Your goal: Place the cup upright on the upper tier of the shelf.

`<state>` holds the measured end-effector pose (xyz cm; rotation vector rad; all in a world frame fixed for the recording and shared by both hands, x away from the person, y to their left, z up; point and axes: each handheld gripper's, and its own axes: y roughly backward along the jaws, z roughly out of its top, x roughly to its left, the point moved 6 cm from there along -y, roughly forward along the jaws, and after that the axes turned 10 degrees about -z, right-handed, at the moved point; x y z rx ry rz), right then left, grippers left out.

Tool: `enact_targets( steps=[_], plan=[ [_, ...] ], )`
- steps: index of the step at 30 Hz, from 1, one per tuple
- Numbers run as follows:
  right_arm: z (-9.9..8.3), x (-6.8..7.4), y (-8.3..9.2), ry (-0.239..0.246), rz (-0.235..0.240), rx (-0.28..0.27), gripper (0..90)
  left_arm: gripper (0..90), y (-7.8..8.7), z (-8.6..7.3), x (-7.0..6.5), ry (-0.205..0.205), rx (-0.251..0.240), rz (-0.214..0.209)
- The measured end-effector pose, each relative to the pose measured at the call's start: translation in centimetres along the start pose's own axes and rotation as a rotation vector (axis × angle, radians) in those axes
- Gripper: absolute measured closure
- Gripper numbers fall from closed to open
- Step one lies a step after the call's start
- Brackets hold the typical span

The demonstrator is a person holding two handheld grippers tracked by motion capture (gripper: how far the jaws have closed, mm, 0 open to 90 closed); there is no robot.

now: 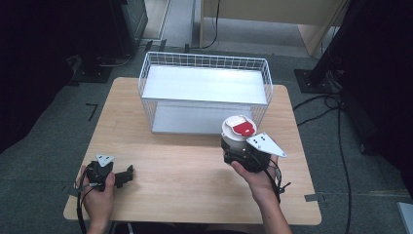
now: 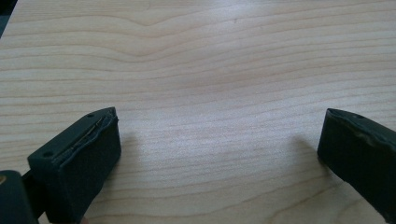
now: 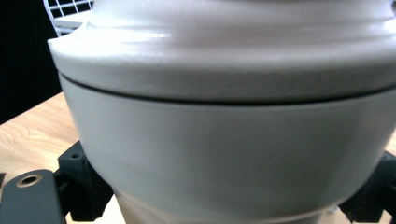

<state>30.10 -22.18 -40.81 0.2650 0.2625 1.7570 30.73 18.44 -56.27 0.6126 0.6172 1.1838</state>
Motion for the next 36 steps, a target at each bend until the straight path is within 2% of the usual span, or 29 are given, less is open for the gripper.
enact_targets(
  steps=[9, 14, 19, 26, 30, 36],
  plan=[
    [2.6, 0.1, -0.5, -0.017, 0.000, -0.072, 10.5, 0.0, 0.0, 0.0, 0.0, 0.000, 0.001, -0.001],
    [4.5, -0.1, -1.0, -0.027, -0.017, -0.123, 10.5, 0.0, 0.0, 0.0, 0.0, 0.000, 0.001, -0.001],
    [5.6, 0.0, -1.5, -0.024, -0.021, -0.139, 10.5, 0.0, 0.0, 0.0, 0.0, 0.000, 0.001, 0.000],
    [8.0, 0.3, -2.2, -0.020, -0.031, -0.188, 10.5, 0.0, 0.0, 0.0, 0.0, -0.004, 0.002, -0.003],
    [9.7, 0.6, -3.1, 0.002, -0.043, -0.209, 10.5, 0.0, 0.0, 0.0, 0.0, -0.005, 0.003, -0.004],
    [11.3, 0.8, -4.4, -0.005, -0.049, -0.217, 10.5, 0.0, 0.0, 0.0, 0.0, -0.005, 0.002, -0.004]
  ],
)
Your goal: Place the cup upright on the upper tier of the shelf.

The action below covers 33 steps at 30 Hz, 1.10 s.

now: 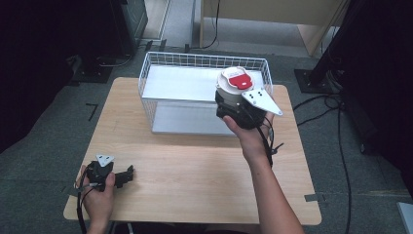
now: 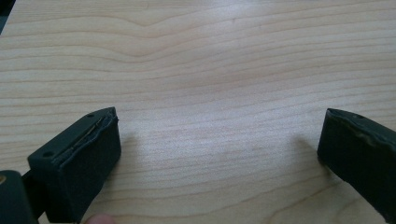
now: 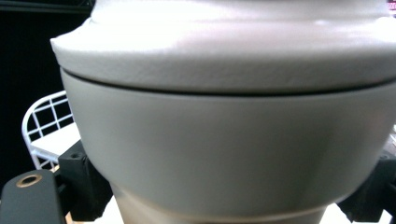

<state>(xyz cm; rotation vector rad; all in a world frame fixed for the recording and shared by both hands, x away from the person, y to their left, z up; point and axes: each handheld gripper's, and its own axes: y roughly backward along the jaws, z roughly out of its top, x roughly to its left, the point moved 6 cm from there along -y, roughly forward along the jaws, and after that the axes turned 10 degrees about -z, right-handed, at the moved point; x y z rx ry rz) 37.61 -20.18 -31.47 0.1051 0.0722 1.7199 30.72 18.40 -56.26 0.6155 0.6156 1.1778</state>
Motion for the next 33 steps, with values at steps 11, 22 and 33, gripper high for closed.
enact_targets(
  steps=[11, 22, 33],
  plan=[
    [1.7, 0.4, -3.1, 0.012, -0.027, -0.012, 10.5, 0.0, 0.0, 0.0, 0.0, 0.000, 0.000, 0.000],
    [2.8, 1.0, -6.6, 0.019, -0.047, -0.018, 10.5, 0.0, 0.0, 0.0, -0.1, -0.002, -0.002, -0.004],
    [2.5, 1.2, -9.9, -0.009, -0.066, 0.009, 10.5, 0.0, 0.0, 0.0, -0.1, -0.003, -0.002, -0.006]
  ],
)
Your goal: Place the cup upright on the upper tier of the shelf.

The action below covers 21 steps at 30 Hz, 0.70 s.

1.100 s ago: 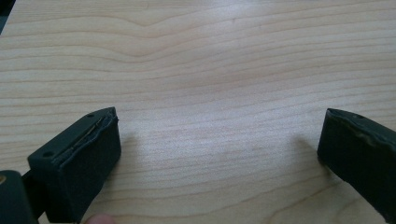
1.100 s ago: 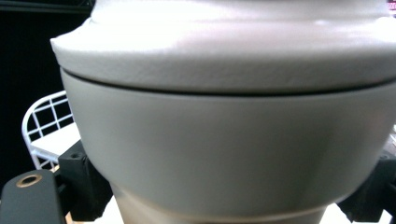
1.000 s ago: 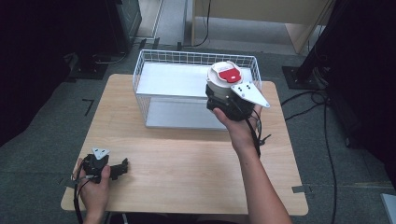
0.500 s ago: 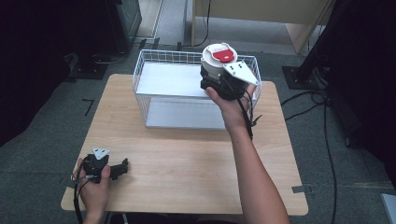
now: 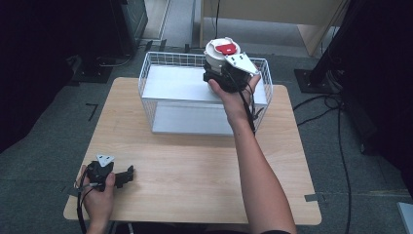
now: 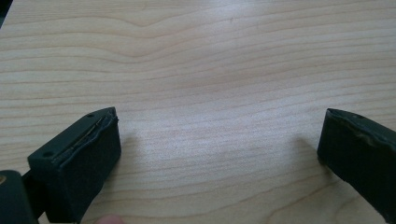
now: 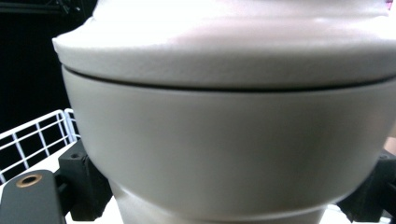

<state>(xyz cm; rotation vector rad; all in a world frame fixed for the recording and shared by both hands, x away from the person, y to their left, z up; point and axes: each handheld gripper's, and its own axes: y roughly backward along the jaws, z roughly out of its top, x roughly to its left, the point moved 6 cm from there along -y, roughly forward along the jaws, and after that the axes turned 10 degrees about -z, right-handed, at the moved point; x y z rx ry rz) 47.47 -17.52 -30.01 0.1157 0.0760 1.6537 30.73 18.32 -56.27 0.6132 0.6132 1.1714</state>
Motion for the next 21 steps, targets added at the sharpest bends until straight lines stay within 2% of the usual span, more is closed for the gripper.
enact_targets(
  steps=[2, 7, 10, 13, 21],
  plan=[
    [-0.1, 0.1, -0.5, -0.009, 0.002, 0.006, 10.5, 0.0, 0.0, 0.0, 0.0, 0.000, 0.000, 0.000],
    [-0.2, 0.4, -1.4, 0.008, -0.003, 0.015, 10.5, 0.0, 0.0, 0.0, 0.0, 0.000, 0.000, -0.001],
    [-0.3, 0.4, -1.6, 0.008, -0.015, 0.013, 10.4, 0.0, 0.0, 0.0, 0.0, 0.000, 0.000, -0.001],
    [-0.4, 0.2, -1.9, -0.015, -0.030, 0.020, 10.3, 0.0, 0.0, 0.0, 0.0, 0.001, 0.000, -0.001],
    [-0.8, 0.0, -2.2, -0.014, -0.029, 0.032, 10.3, 0.0, 0.0, 0.0, 0.0, 0.001, 0.000, -0.001]
  ],
)
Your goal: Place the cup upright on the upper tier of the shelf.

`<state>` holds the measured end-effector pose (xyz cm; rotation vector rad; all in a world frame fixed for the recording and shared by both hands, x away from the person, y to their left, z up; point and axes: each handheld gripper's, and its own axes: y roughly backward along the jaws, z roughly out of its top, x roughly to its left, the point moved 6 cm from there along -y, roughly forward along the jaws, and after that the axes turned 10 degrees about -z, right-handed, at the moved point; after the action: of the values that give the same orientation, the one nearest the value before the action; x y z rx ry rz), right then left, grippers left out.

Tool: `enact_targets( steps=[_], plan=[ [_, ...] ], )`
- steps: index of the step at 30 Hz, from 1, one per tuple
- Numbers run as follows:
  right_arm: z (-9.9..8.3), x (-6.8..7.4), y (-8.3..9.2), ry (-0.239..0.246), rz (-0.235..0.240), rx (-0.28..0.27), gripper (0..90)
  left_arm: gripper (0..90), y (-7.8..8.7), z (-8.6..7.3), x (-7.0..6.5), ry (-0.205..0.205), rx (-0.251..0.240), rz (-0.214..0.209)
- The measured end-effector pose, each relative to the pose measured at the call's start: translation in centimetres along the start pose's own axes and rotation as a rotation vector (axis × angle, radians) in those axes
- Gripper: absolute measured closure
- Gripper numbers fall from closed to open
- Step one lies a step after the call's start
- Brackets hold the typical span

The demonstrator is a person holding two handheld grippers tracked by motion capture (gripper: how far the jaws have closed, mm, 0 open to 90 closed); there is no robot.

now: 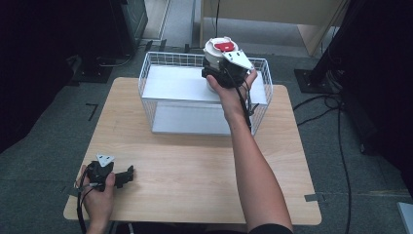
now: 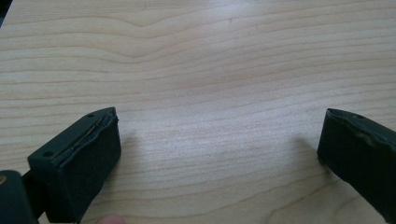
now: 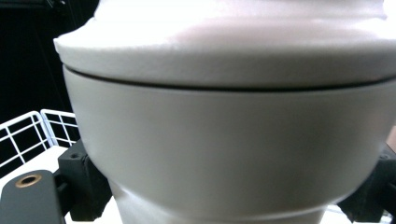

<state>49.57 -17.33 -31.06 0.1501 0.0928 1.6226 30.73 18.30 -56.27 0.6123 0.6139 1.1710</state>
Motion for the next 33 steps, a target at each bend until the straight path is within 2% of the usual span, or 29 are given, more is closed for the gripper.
enact_targets(
  steps=[8, 13, 24, 33],
  plan=[
    [-0.3, -0.1, 0.1, 0.007, 0.009, -0.006, 10.1, 0.0, 0.0, 0.0, 0.0, 0.000, 0.000, -0.001],
    [-0.3, -0.1, 0.3, 0.029, 0.025, -0.002, 7.4, 0.0, 0.0, 0.0, 0.0, -0.002, 0.000, 0.000],
    [-0.3, -0.3, 1.1, 0.017, 0.061, -0.003, 3.2, 0.0, 0.0, 0.0, 0.0, -0.002, 0.000, 0.000],
    [-1.0, -0.8, 1.7, 0.020, 0.062, 0.007, 0.9, 0.0, 0.0, 0.0, 0.0, 0.000, 0.000, -0.001]
  ],
)
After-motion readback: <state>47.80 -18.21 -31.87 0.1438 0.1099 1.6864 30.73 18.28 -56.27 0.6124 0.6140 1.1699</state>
